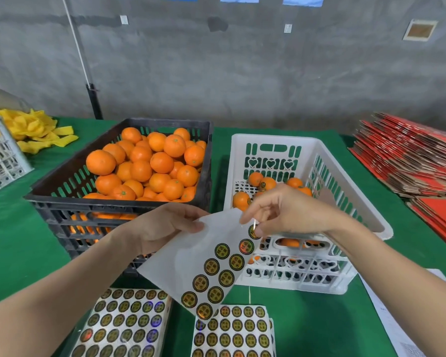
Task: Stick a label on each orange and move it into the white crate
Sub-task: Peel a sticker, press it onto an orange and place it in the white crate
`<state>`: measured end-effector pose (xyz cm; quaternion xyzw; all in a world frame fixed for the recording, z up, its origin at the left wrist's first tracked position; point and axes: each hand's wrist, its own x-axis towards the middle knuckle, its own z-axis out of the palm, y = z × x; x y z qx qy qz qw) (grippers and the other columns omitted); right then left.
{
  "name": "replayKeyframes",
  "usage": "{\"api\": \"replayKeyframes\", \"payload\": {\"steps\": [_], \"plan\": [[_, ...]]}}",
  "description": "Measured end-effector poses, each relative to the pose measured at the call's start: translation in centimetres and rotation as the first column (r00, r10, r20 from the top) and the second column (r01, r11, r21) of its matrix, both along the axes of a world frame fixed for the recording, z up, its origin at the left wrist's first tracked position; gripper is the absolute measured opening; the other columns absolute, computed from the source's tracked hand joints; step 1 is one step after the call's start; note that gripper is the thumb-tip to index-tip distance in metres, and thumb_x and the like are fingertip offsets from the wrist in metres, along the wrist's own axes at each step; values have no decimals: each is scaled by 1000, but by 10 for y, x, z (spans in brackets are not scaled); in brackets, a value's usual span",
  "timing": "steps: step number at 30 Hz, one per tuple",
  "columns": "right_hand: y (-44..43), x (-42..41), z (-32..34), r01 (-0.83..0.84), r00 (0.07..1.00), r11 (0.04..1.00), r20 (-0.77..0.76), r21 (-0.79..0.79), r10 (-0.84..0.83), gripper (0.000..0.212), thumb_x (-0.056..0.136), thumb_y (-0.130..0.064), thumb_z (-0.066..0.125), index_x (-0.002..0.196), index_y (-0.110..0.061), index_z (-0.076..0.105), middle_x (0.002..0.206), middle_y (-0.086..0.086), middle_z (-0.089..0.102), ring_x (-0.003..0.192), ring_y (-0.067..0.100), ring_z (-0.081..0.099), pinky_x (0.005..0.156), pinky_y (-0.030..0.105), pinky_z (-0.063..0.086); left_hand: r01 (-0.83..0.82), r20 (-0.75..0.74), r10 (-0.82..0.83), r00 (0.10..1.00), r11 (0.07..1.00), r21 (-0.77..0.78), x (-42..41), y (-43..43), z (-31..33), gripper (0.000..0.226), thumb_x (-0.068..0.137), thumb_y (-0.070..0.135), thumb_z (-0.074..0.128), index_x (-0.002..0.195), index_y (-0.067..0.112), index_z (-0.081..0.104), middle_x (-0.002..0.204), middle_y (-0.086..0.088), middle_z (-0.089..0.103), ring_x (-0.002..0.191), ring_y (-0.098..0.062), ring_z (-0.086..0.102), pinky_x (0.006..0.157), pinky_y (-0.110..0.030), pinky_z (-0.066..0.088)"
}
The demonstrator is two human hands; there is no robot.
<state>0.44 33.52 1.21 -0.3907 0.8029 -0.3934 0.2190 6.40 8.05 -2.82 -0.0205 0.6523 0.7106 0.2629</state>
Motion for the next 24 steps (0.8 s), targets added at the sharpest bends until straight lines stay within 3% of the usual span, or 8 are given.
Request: {"api": "replayKeyframes", "payload": {"steps": [3,8,15,18,21,24], "plan": [[-3,6,2,28,999,999,-18,-32,-28,22,74,-4,77,85,-24,76,73,2,73,63,9,66,64,20,53,-15,19,15,1000,1000,9,5,-6,3,31,80,5,59,108,0,70,113,-26,66,93,-35,69,77,-41,59],[-17,17,9,18,1000,992,-12,-122,-20,27,75,1,75,71,-26,75,59,-4,68,50,1,59,52,13,46,4,38,-3,999,1000,-20,10,-14,2,32,79,4,59,108,-3,68,102,-23,70,83,-30,70,72,-37,59],[-35,23,5,50,997,986,-54,-162,-59,20,75,5,74,83,-13,75,59,-8,69,53,-2,62,53,8,45,-11,14,10,1000,999,50,12,-34,-1,27,79,6,57,100,0,74,98,-21,72,82,-30,72,71,-37,60],[-41,23,3,48,997,967,-42,-249,-61,20,73,7,74,78,-13,75,62,-4,71,55,2,64,55,11,49,44,50,-45,998,999,33,10,-38,-2,29,75,11,71,102,0,74,99,-21,72,83,-30,72,74,-39,60],[-42,23,1,46,999,943,23,-330,-41,20,73,7,73,75,-13,73,65,1,71,57,8,66,58,17,53,100,63,-104,993,993,66,10,-43,-4,60,50,23,93,103,0,73,102,-22,71,86,-32,71,77,-40,59],[-41,24,2,64,989,928,149,-368,-9,13,71,-1,70,73,-14,71,65,4,71,59,13,68,59,22,56,122,51,-126,991,989,80,9,-48,-7,61,51,25,94,103,2,74,105,-21,70,91,-32,70,81,-41,57]]}}
